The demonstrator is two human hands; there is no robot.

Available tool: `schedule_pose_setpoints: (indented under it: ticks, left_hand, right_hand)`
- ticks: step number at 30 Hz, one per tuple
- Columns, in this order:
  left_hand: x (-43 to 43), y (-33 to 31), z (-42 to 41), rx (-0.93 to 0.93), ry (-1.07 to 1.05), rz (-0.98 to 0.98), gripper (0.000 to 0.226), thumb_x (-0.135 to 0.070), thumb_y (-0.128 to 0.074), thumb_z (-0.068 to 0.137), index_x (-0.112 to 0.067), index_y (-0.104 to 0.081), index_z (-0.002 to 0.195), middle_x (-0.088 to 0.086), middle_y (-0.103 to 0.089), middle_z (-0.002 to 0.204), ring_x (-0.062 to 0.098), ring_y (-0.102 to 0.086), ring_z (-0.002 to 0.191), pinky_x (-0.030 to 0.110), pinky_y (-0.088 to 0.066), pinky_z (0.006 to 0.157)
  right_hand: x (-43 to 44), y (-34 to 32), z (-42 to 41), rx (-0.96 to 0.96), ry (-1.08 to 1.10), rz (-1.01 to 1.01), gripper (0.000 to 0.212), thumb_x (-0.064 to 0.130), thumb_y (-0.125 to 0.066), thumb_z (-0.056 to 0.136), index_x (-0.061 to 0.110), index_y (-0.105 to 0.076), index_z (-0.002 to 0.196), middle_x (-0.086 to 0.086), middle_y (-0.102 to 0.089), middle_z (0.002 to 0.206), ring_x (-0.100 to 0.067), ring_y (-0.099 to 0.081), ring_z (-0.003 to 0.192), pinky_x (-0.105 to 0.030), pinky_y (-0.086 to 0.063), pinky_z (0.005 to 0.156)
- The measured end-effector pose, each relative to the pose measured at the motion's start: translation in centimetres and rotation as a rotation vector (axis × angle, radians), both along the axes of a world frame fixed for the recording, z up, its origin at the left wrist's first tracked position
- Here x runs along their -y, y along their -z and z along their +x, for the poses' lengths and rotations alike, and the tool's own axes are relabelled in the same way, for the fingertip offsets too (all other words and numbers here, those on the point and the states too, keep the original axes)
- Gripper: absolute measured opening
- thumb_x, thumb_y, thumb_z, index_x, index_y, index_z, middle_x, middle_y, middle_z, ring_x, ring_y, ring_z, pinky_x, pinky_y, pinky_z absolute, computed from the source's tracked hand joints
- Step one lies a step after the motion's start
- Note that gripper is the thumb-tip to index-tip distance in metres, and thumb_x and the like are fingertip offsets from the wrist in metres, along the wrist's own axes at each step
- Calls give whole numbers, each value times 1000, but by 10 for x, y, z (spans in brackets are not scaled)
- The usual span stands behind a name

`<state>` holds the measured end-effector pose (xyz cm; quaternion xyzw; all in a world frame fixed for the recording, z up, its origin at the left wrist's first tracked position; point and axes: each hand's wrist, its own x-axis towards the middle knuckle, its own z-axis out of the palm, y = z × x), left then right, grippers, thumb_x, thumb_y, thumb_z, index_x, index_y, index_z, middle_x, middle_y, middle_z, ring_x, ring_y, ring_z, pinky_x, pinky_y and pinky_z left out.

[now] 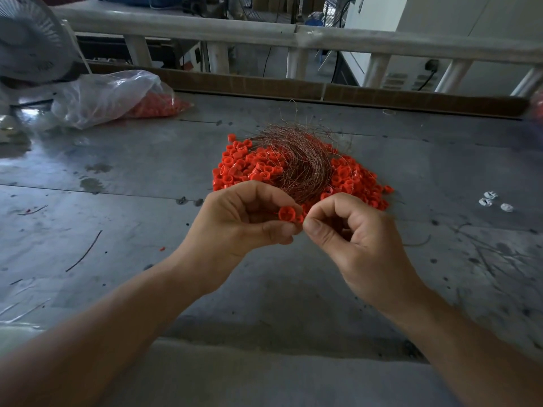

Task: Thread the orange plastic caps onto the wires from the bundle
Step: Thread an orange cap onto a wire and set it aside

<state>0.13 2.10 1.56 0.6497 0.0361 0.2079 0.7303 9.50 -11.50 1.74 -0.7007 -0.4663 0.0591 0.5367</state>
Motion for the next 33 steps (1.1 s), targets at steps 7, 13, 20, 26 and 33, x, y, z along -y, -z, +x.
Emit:
schedule_pose_setpoints:
  ticks: [7, 13, 20, 26, 33]
  left_hand:
    - [-1, 1, -1, 0, 36, -75, 23, -9, -71, 58, -16, -75, 79, 6, -73, 83, 14, -70, 76, 20, -54, 66]
    - [0, -1, -1, -4, 90, -157, 29, 1, -56, 71, -13, -75, 88, 8, -73, 87, 17, -70, 82, 20, -54, 70]
    - [0, -2, -1, 2, 101, -186, 27, -5, -60, 68, -14, -75, 89, 9, -73, 92, 19, -70, 85, 19, -54, 71]
    - [0, -2, -1, -2, 79, -175, 29, 1, -56, 70, -14, -76, 86, 7, -73, 88, 17, -70, 82, 19, -54, 68]
    - [-2, -4, 0, -22, 114, -269, 26, -7, -67, 57, -10, -75, 81, 10, -73, 81, 18, -71, 74, 18, -54, 62]
  right_hand:
    - [1, 1, 3, -64, 36, -2, 9, 25, -57, 78, 24, -58, 69, 12, -56, 64, -3, -50, 58, -13, -39, 55]
    - [2, -1, 3, -82, 68, 16, 9, 27, -57, 78, 24, -58, 69, -2, -63, 70, -21, -58, 67, -31, -48, 60]
    - [3, -2, 3, -100, 77, 12, 11, 27, -57, 78, 18, -59, 71, -8, -65, 72, -26, -59, 69, -40, -48, 64]
    - [3, -2, 4, -95, 67, -4, 10, 27, -57, 77, 20, -59, 71, -6, -64, 70, -23, -58, 67, -35, -49, 62]
    - [3, -3, 4, -193, 0, 3, 8, 23, -55, 77, 24, -61, 72, 6, -61, 64, -1, -48, 51, -11, -35, 49]
